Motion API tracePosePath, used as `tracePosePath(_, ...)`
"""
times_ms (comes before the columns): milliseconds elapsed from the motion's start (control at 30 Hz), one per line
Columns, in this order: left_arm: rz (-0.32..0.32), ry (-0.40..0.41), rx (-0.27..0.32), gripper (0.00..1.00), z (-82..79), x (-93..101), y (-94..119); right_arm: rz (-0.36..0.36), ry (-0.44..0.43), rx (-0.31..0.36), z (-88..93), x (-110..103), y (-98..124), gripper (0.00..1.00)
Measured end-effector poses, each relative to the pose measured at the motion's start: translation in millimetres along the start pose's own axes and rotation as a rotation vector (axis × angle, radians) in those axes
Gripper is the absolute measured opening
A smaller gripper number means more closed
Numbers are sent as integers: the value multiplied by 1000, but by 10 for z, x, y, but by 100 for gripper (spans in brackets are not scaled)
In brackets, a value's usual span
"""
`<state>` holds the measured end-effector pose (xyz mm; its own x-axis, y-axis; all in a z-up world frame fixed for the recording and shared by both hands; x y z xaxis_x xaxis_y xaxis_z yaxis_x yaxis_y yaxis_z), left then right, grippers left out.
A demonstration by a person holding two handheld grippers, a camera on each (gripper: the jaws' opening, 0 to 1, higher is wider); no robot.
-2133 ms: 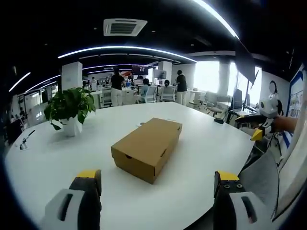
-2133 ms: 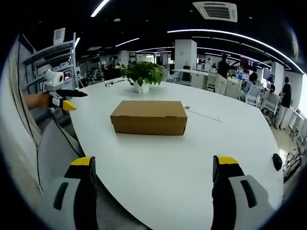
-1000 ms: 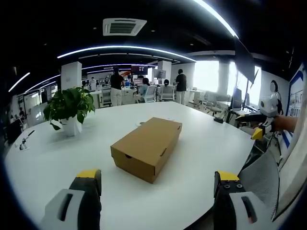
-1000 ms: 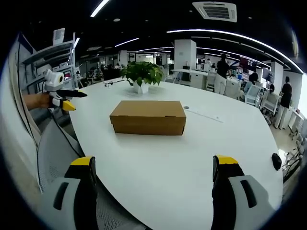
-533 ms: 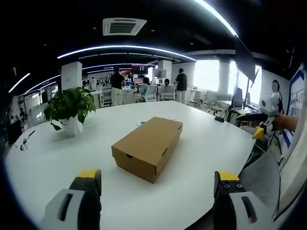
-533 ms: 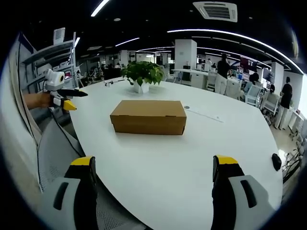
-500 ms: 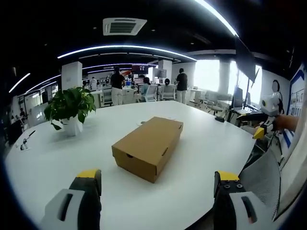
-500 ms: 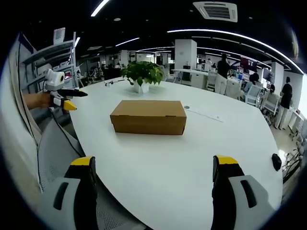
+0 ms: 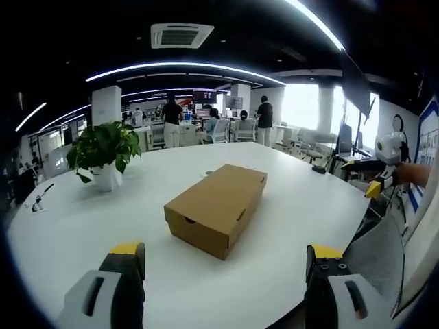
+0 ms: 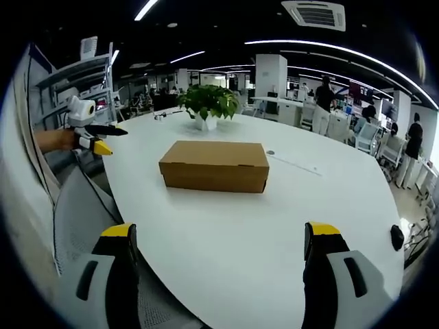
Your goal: Operate the shoe box by opening the lid, removing the specified soft item, and placing it in the target area until the item is outside and the box remains undamaged.
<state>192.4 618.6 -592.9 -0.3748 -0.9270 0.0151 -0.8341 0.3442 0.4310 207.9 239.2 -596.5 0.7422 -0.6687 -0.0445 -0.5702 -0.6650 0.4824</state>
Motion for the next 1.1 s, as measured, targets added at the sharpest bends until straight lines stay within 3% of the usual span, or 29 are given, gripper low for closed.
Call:
tracePosePath(533,-3,0,-15,100,-55,-37,-153,-37,23,-24,-73,215,-124,96)
tracePosePath(1100,-4,6,-19,99,-120,32,-379,-100,97,-52,-175,584,-428,96)
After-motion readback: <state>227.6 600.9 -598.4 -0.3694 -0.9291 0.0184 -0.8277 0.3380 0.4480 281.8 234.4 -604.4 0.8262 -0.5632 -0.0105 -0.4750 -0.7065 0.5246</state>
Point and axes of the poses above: the point that each gripper's makers call its tool centre point, and the gripper's own axes: y roughly backward along the fingers, x roughly to its right, z roughly out of its underside, the point moved 5 cm from there along y, roughly backward along the fingers, and after that the axes turned 5 degrees about -z, right-handed, at the moved point
